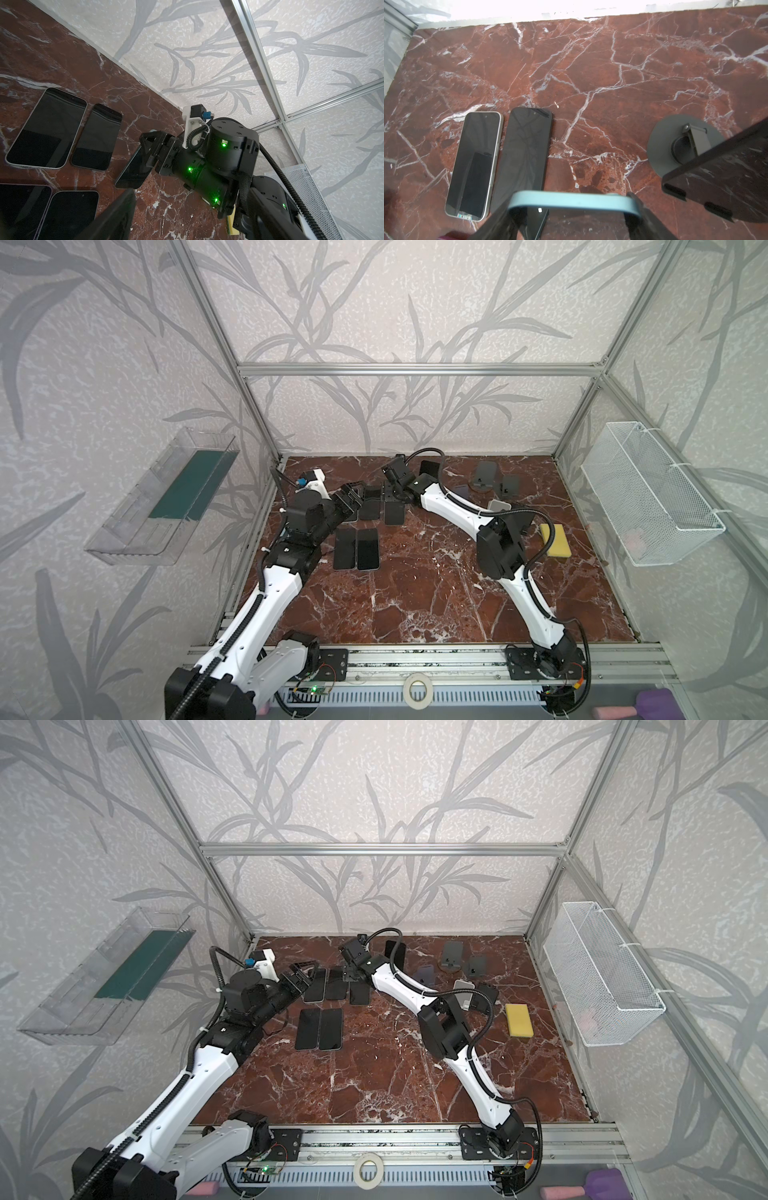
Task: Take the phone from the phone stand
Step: 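Carry the teal-framed phone toward the flat phones nearer the robot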
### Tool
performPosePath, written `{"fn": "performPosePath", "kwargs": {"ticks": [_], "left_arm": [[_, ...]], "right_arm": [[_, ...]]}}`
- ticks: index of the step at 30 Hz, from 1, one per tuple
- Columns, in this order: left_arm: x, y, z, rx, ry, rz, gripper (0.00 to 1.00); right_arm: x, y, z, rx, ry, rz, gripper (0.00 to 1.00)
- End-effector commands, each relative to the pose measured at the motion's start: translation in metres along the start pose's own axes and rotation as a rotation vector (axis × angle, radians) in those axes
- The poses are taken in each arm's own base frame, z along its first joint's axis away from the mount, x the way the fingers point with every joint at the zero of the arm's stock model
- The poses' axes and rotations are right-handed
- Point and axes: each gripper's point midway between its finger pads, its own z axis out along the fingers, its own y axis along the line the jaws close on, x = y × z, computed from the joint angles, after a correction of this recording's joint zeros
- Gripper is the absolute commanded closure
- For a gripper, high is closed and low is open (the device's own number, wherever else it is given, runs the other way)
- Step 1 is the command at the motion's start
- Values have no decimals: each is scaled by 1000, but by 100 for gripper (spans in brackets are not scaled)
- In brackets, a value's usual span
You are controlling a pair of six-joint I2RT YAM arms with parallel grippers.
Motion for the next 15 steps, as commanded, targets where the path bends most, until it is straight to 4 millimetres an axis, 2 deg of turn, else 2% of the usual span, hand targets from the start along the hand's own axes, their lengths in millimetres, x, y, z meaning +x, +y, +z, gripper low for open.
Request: {"fn": "performPosePath", "kwargs": {"ticks": [1, 7, 15], "left_arm": [[2, 1, 0, 0, 2, 6, 16], [2, 3, 2, -7, 3, 8, 16], [2, 1, 0, -1, 1, 10, 16]], "right_arm": [[10, -14, 20, 37, 33, 28, 39], [4, -17, 34, 53, 29, 10, 38], [12, -21, 54, 55, 49, 51, 37]]}}
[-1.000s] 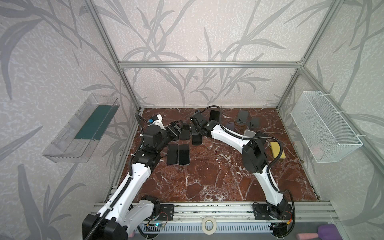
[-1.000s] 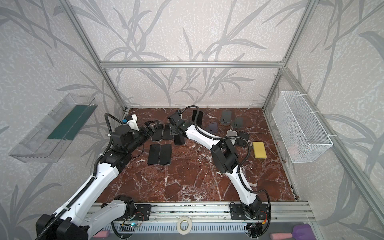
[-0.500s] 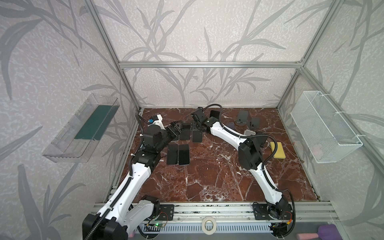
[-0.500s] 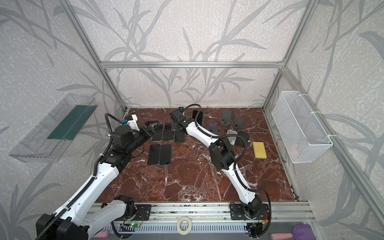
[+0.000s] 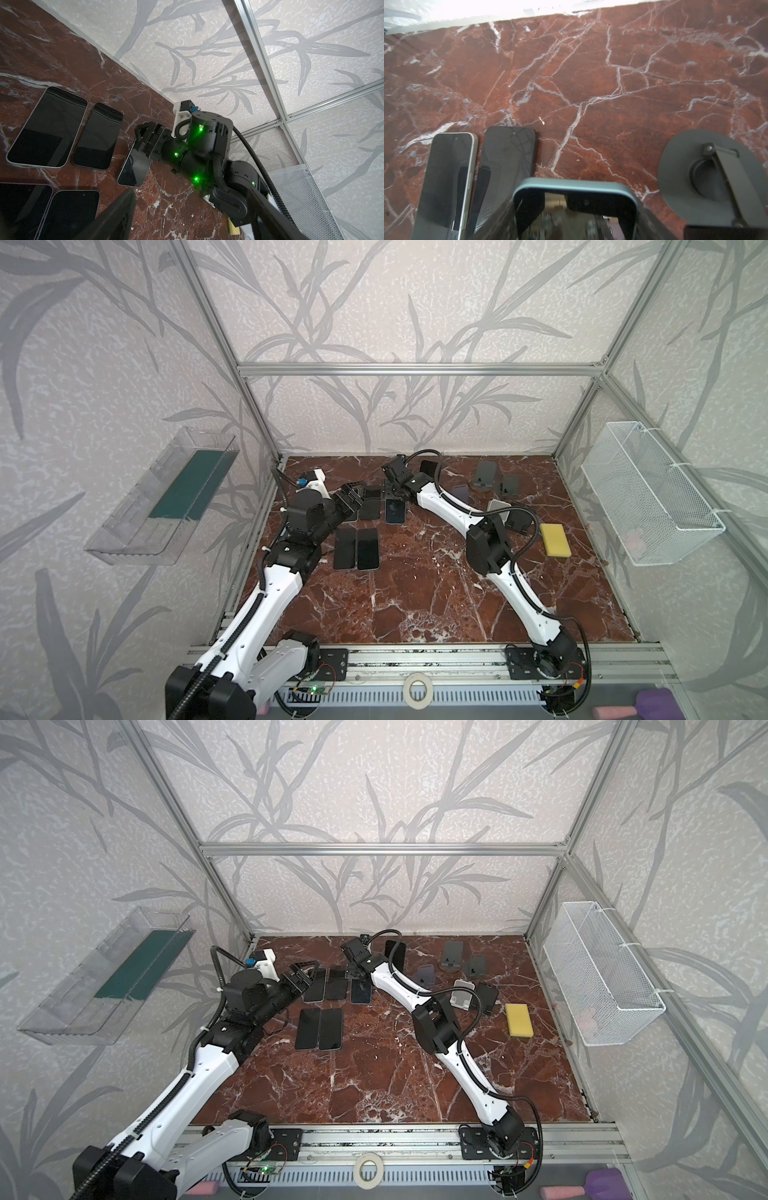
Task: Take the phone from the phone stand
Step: 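Carry the teal-framed phone toward the flat phones nearer the robot, then lower the teal-framed phone flat beside the flat phones and open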
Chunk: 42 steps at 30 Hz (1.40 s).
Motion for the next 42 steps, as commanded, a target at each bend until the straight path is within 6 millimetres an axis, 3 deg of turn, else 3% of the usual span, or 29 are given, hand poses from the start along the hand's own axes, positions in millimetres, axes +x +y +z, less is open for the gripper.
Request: {"fn": "performPosePath", "kwargs": {"ticks": [1, 12, 21, 42], "left_arm": [[2, 1, 0, 0, 0, 10, 16], [2, 1, -1, 1, 0, 7, 16], [1, 1, 0, -2, -1, 6, 16], [3, 2, 1, -2, 4, -2, 15]], "right_arm": [[11, -10, 12, 27, 35, 25, 37], [12, -21, 28, 37, 54, 59, 37], [24, -17, 41, -6, 102, 96, 36], [35, -14, 52, -50, 132, 116, 28]]}}
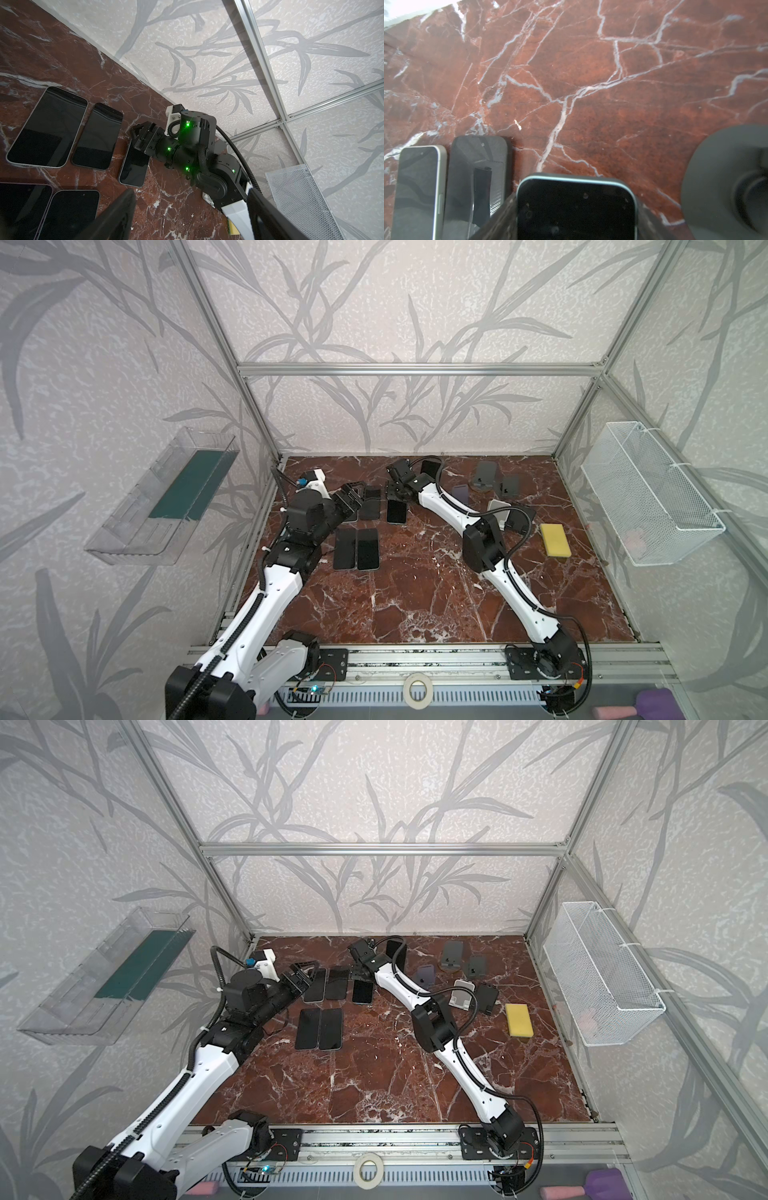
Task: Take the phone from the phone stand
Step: 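Lower the teal-framed phone flat beside the flat phones and open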
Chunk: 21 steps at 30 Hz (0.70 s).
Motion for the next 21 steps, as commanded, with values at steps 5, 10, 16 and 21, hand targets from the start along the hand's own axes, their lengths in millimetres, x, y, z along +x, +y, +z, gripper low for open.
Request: {"fn": "performPosePath", "kwargs": {"ticks": [5, 10, 16, 21], "left_arm": [[4, 4, 2, -7, 8, 0, 15], [4, 4, 2, -5, 5, 0, 15], [4, 4, 3, -7, 7, -2, 15], [4, 4, 3, -5, 9, -3, 15]], "right_arm": [[17, -6, 18, -12, 47, 21, 26], [13, -4, 20, -36, 44, 36, 26], [14, -8, 23, -32, 48, 35, 25], [19, -17, 21, 42, 42, -13, 22]]}}
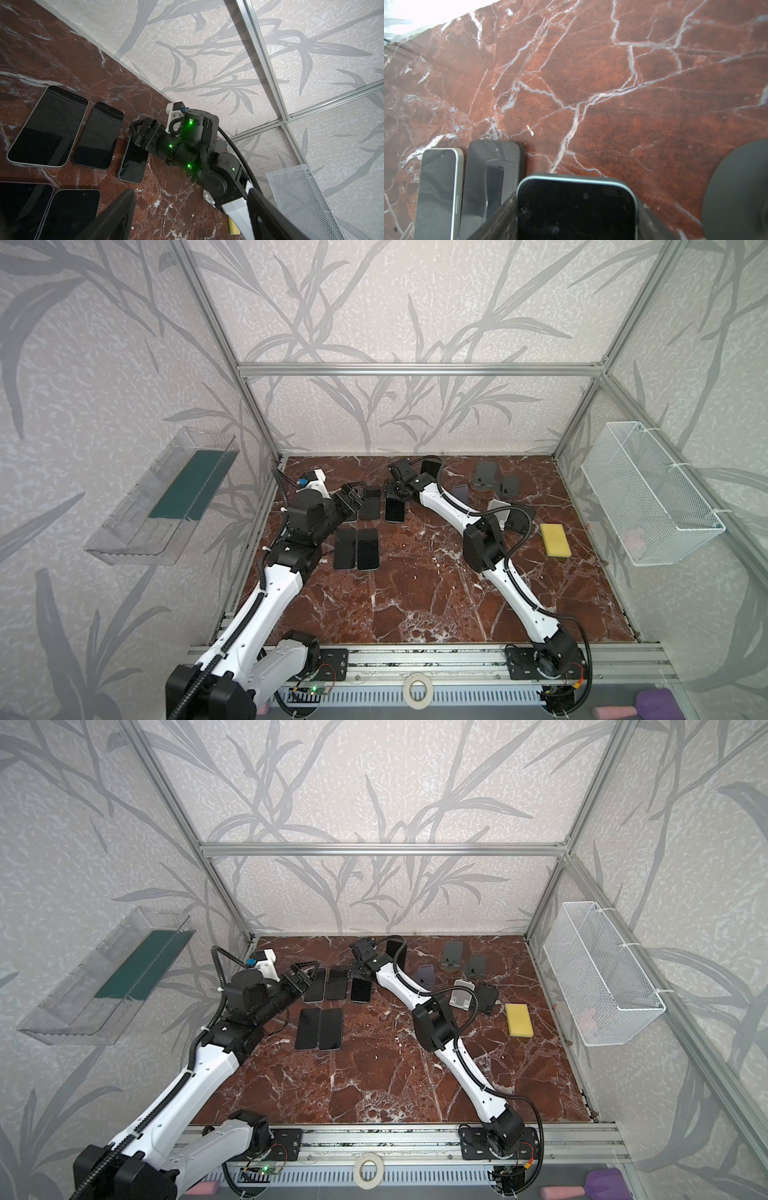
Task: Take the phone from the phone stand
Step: 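Lower the teal-framed phone flat beside the flat phones and open, then raise the right gripper up and away from the placed phone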
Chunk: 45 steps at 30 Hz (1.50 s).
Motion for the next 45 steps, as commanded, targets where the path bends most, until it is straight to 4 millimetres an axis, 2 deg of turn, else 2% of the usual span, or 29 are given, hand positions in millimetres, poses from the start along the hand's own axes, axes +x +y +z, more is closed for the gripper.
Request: {"fn": "performPosePath", "kwargs": {"ticks": [1, 8, 12, 18, 26, 32, 39, 45], "left_arm": [[3, 2, 2, 0, 4, 0, 15], [3, 3, 2, -3, 5, 1, 15], [4, 3, 2, -3, 7, 1, 16], [4, 3, 2, -1, 7, -2, 16], [5, 2, 4, 5, 13, -8, 15], [5, 3, 4, 1, 13, -4, 15], [7, 3, 6, 4, 26, -7, 15], [15, 4, 14, 18, 64, -30, 15]], "right_arm": [[27, -22, 17, 85, 54, -27, 22], [32, -18, 21, 60, 75, -5, 20], [23, -8, 11, 22, 65, 3, 19], [-12, 15, -30, -34, -12, -30, 17], [-62, 37, -108, -68, -150, -144, 15], [-76, 46, -158, -113, -245, -173, 14], [-83, 30, -207, -113, -377, -193, 12], [-63, -6, -228, -32, -398, -227, 5]]}}
